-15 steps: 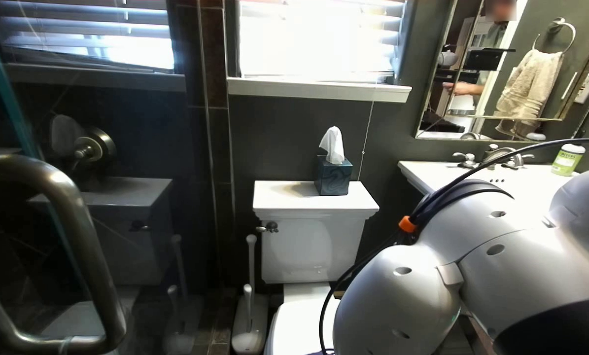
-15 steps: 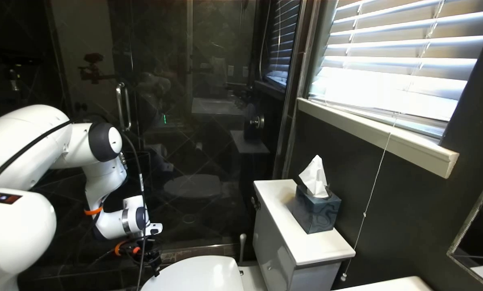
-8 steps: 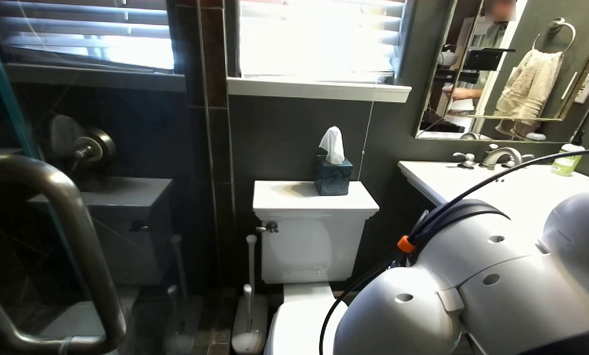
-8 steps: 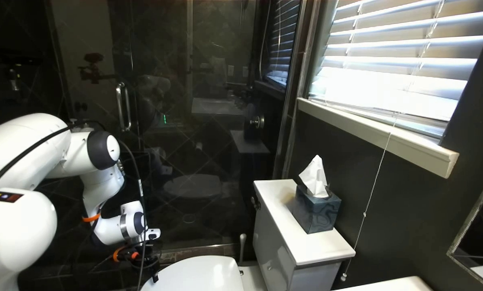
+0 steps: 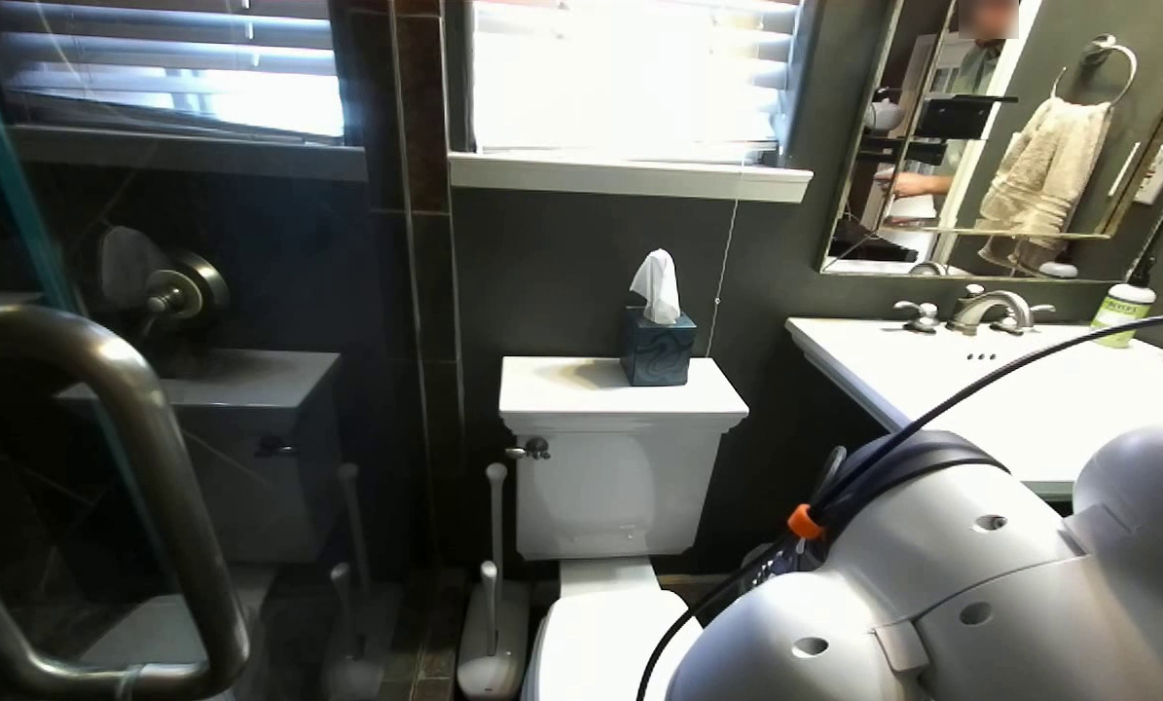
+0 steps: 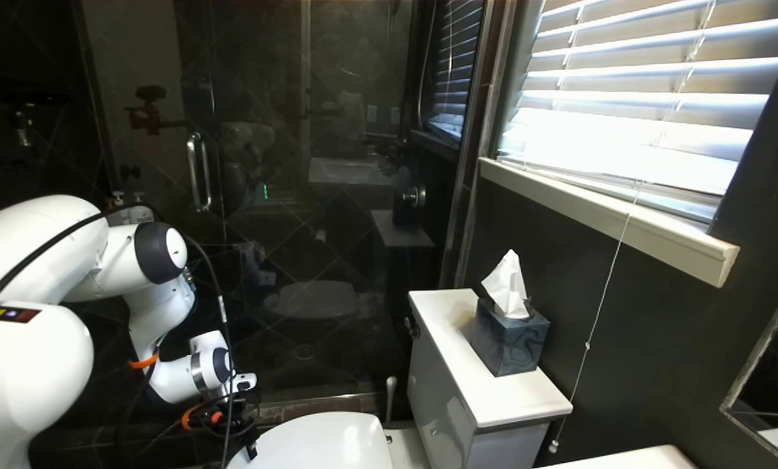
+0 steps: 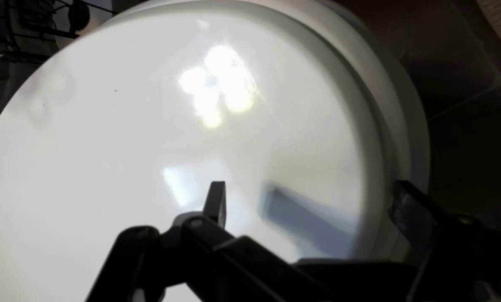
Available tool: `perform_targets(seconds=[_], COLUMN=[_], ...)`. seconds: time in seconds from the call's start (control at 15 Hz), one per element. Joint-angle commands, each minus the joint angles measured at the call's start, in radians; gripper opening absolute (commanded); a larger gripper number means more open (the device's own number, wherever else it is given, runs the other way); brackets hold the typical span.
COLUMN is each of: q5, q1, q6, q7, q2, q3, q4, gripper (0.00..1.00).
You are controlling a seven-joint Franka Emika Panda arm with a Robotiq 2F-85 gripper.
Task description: Lift up the toilet lid
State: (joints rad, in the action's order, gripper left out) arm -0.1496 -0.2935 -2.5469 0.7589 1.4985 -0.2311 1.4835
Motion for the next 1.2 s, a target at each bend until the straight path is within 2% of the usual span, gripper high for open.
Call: perform_targets(seconds=[0.0, 0.33, 0.6, 1.13], q5=[-0.008, -0.069, -0.132, -0.236], q1=[-0.041, -0.022, -0.009, 0.026], q6=[0.033, 0.079, 0.035, 0.011], q7=[0.016, 0.028, 0.053, 0.237], q2=[0.0, -0.002, -0.004, -0.004], q3=[-0.034, -0.016, -0.003, 0.033], q4=[0.001, -0.003, 0.011, 0.029], gripper=[1.0, 1.0, 1.0, 1.0])
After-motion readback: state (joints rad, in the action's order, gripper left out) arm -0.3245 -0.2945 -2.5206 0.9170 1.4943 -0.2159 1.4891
